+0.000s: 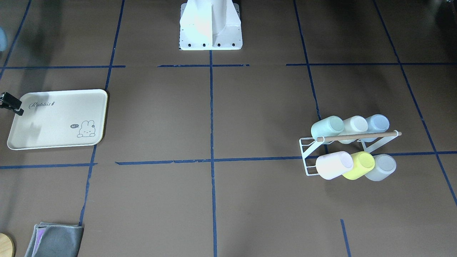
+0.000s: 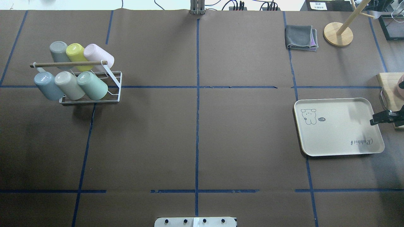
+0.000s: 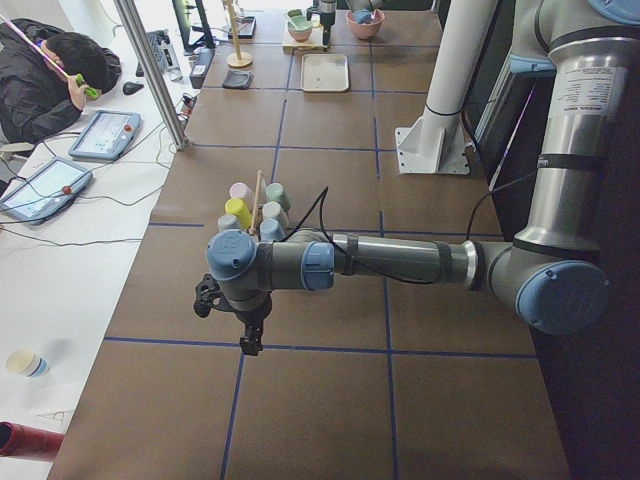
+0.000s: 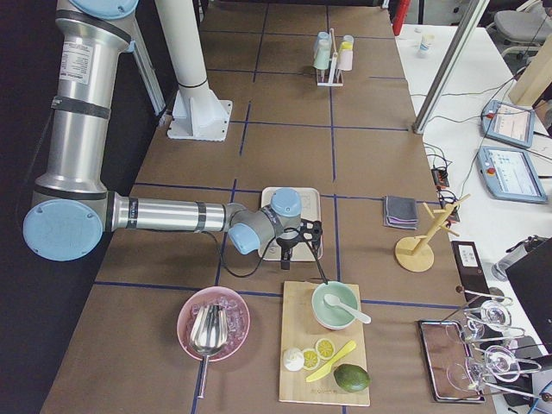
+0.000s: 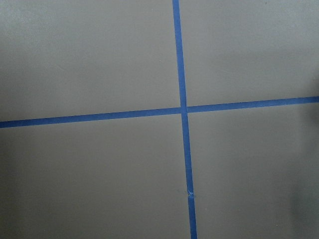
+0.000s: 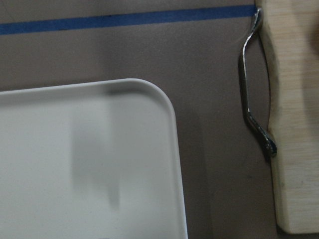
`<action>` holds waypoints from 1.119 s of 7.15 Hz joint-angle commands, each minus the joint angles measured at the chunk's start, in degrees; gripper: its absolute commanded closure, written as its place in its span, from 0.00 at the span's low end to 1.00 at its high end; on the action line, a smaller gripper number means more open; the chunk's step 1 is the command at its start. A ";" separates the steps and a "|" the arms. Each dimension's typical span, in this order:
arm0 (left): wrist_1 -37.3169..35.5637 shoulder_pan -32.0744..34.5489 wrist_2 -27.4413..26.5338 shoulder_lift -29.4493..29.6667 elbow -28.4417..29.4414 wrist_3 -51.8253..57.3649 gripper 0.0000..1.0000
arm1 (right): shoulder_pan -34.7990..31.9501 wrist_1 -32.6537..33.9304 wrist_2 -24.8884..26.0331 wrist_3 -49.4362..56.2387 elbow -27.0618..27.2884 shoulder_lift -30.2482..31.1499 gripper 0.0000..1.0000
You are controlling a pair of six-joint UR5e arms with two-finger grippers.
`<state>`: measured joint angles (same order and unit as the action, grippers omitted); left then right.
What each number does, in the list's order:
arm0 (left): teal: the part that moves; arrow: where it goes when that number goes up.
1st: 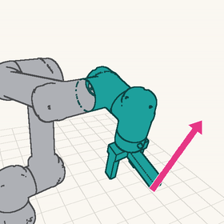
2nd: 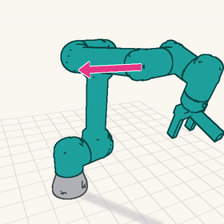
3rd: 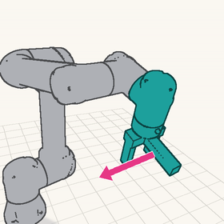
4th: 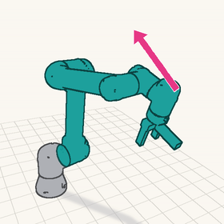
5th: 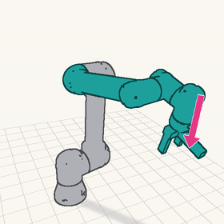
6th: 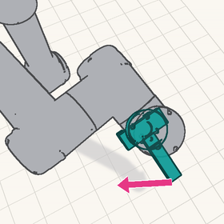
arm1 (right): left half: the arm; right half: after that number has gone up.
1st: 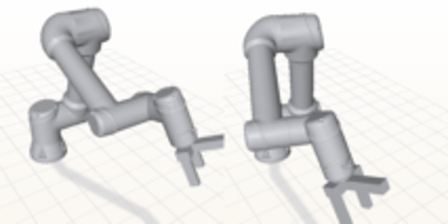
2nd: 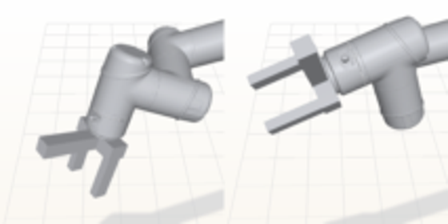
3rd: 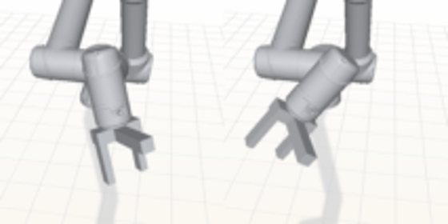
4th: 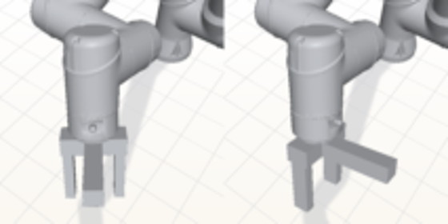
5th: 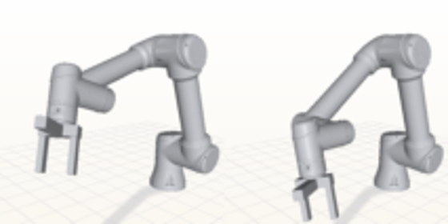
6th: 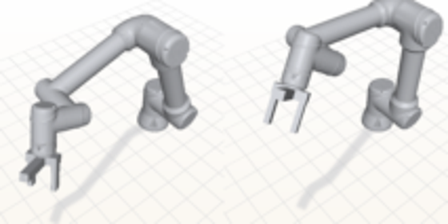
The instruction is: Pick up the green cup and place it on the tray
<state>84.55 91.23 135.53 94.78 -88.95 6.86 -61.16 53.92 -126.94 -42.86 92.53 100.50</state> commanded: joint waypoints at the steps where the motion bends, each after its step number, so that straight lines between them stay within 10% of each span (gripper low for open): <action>1: 0.01 0.00 0.09 0.06 0.00 0.00 0.00 | 1.22 -0.22 -0.07 0.49 -2.00 -0.21 0.01; 8: 0.09 0.09 0.00 0.76 -0.09 0.09 0.00 | 1.57 -0.13 -0.42 0.49 -3.24 -0.39 0.29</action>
<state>84.64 91.30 135.53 95.48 -89.00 6.94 -59.68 53.77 -127.31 -42.31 89.43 100.14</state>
